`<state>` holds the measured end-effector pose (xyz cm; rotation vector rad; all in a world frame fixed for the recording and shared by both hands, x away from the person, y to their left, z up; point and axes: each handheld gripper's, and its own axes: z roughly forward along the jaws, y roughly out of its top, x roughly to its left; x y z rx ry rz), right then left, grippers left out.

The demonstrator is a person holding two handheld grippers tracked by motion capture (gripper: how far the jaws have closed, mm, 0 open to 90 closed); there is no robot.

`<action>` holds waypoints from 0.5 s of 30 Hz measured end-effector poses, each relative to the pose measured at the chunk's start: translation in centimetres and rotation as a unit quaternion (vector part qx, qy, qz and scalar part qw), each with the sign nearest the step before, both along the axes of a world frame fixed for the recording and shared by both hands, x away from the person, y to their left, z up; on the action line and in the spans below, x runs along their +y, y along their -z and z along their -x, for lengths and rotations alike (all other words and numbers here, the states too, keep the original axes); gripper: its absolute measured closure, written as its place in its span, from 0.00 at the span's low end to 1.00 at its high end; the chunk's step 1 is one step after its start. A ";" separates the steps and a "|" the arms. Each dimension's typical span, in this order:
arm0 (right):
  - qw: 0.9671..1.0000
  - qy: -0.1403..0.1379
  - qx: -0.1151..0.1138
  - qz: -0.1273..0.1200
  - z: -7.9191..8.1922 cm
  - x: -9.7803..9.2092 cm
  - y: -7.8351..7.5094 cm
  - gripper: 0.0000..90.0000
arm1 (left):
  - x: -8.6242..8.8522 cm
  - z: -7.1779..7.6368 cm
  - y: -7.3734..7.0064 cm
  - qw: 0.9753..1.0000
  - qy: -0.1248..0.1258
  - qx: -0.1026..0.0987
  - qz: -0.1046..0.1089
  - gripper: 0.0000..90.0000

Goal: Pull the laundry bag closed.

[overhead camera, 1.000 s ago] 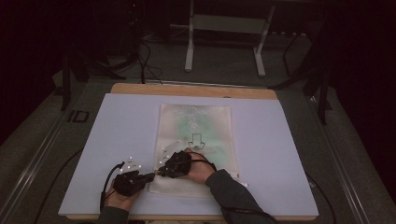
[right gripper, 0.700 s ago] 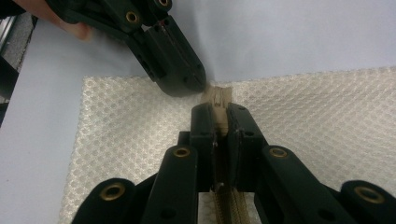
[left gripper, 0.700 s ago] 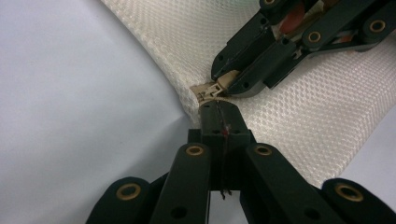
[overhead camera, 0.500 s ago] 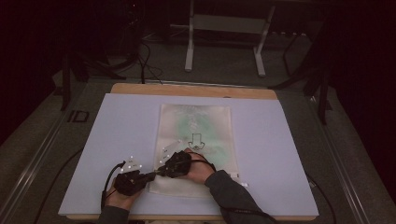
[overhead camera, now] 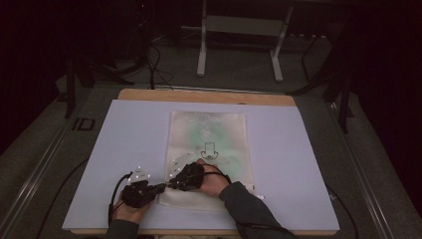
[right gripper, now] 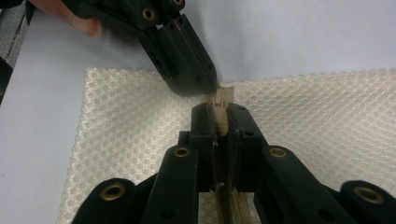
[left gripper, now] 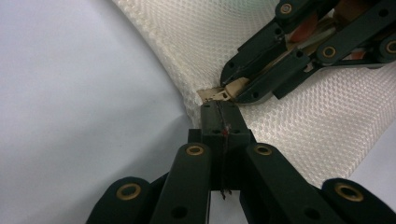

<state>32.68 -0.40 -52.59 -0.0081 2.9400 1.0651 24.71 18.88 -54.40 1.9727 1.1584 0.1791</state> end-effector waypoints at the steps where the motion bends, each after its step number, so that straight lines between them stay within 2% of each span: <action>1: 1.000 0.002 0.002 0.000 0.0 -0.1 0.0 0.92 | 0.0 0.0 0.0 1.000 0.001 0.000 -0.001 1.00; 9: 1.000 0.000 0.003 0.005 0.0 -1.1 -0.2 0.92 | -0.1 0.1 -0.1 1.000 0.002 -0.005 -0.007 1.00; 15: 1.000 0.004 0.009 -0.001 -0.2 -1.0 0.0 0.92 | 0.3 -0.1 0.0 1.000 0.019 -0.008 0.002 1.00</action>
